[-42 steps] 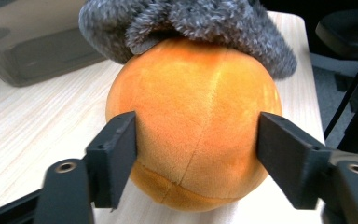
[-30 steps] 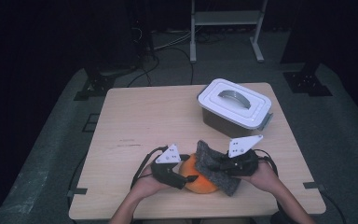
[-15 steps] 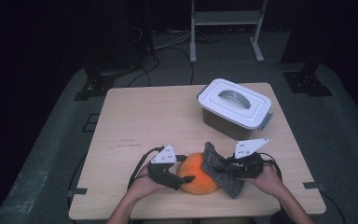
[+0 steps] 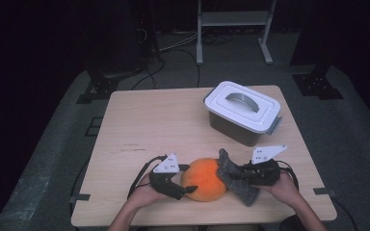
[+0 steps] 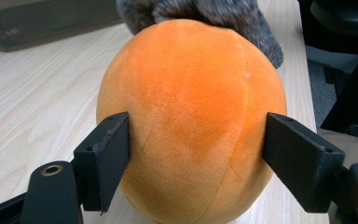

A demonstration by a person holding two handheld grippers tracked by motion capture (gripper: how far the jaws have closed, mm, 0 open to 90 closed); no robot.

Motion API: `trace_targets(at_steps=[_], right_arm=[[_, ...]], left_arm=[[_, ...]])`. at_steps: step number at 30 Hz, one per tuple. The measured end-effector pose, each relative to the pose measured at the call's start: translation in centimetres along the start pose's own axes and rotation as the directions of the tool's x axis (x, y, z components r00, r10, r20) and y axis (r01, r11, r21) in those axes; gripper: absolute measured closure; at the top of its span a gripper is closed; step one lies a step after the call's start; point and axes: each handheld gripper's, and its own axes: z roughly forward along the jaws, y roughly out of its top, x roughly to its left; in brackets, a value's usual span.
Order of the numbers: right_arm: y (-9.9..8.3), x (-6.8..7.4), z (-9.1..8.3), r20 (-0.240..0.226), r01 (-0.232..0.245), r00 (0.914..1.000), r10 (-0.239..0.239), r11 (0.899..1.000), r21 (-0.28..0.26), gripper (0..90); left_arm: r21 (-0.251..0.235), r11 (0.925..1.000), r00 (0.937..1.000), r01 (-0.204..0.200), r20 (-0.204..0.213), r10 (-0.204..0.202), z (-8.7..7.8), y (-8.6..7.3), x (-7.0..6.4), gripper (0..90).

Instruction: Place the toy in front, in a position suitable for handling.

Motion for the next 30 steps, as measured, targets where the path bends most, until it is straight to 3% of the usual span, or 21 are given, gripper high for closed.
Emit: trace_targets(at_steps=[3, 6, 14, 23, 26, 27, 28, 30], right_arm=[[1.0, 0.1, 0.2, -0.017, 0.014, 0.9997, -0.015, 1.0, -0.022, 74.2], [1.5, 0.6, 1.0, -0.035, 0.034, 0.9988, -0.035, 0.999, -0.009, 74.2], [1.0, 2.0, 1.3, -0.082, 0.051, 0.9953, -0.052, 0.999, -0.011, 74.1], [1.6, 1.0, 0.3, -0.042, 0.039, 0.9983, -0.04, 0.999, -0.03, 74.2], [1.8, 1.1, 1.0, -0.055, 0.046, 0.9974, -0.047, 0.999, -0.017, 74.2], [1.8, 1.1, 1.0, -0.055, 0.046, 0.9974, -0.047, 0.999, -0.017, 74.2], [1.4, 1.4, 1.5, -0.069, 0.045, 0.9966, -0.046, 0.999, -0.012, 74.0], [1.3, 1.4, 1.6, -0.082, 0.039, 0.9958, -0.041, 0.999, -0.017, 74.0]], left_arm=[[0.005, 1.0, 1.0, 0.001, 0.003, -0.001, -0.1, 0.1, 0.0, 23.5], [-0.014, 0.9998, 0.9999, 0.014, 0.01, -0.014, -0.3, 0.7, 0.2, 20.8], [-0.023, 0.9996, 0.9995, 0.019, 0.027, -0.018, 0.3, 1.5, 0.2, 20.7], [-0.007, 0.9996, 0.999, -0.026, 0.035, 0.026, 0.4, 1.2, -0.5, 21.5], [-0.025, 0.9997, 0.999, -0.007, 0.043, 0.008, 0.0, 1.1, -0.2, 19.7], [-0.025, 0.9997, 0.999, -0.007, 0.043, 0.008, 0.0, 1.1, -0.2, 17.3], [-0.032, 0.9992, 0.9992, 0.024, 0.034, -0.023, 0.0, 1.3, 0.0, 12.9], [-0.026, 0.9992, 0.9991, 0.031, 0.03, -0.031, 0.1, 1.3, 0.0, 9.4]])
